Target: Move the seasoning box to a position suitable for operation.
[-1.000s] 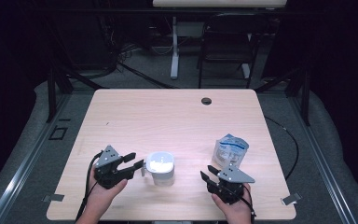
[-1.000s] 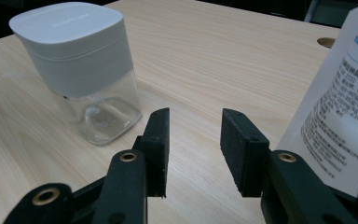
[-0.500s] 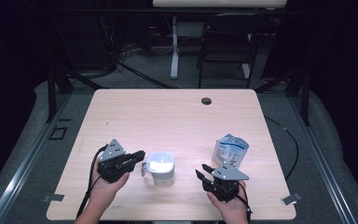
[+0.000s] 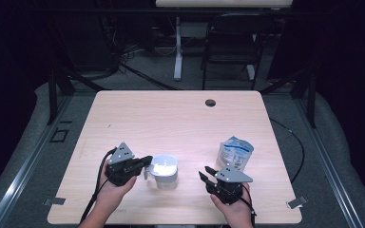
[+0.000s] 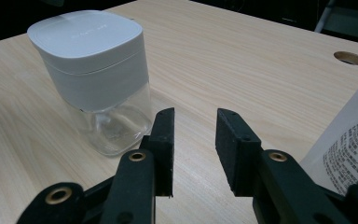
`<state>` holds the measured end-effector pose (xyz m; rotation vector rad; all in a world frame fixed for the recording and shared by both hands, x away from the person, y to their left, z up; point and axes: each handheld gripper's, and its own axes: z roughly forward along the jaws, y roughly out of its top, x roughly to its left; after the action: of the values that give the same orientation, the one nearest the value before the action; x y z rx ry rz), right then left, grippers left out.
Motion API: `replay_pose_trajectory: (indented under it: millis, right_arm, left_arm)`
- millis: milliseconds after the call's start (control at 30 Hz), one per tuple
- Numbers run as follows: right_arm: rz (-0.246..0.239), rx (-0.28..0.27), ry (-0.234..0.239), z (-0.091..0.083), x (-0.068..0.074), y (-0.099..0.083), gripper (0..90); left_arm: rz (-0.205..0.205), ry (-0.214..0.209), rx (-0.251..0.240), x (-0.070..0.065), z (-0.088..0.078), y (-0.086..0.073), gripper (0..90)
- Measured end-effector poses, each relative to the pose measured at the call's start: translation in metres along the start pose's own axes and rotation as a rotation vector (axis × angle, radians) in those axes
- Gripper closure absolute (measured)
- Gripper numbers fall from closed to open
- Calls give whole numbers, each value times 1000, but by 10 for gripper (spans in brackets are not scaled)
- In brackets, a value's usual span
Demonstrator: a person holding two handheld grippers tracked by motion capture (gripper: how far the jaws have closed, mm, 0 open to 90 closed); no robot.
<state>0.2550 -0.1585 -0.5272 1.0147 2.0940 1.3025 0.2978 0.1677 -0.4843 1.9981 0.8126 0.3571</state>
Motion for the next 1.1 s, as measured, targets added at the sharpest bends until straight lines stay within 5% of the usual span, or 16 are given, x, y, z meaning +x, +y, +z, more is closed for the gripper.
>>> replay_pose_trajectory:
  millis: [833, 1100]
  right_arm:
    - [-4, 7, 10, 3, 1, 3, 683]
    - [-19, 18, 21, 5, 1, 8, 776]
  left_arm:
    - [22, -3, 77, 2, 2, 4, 900]
    - [21, 1, 74, 3, 2, 3, 900]
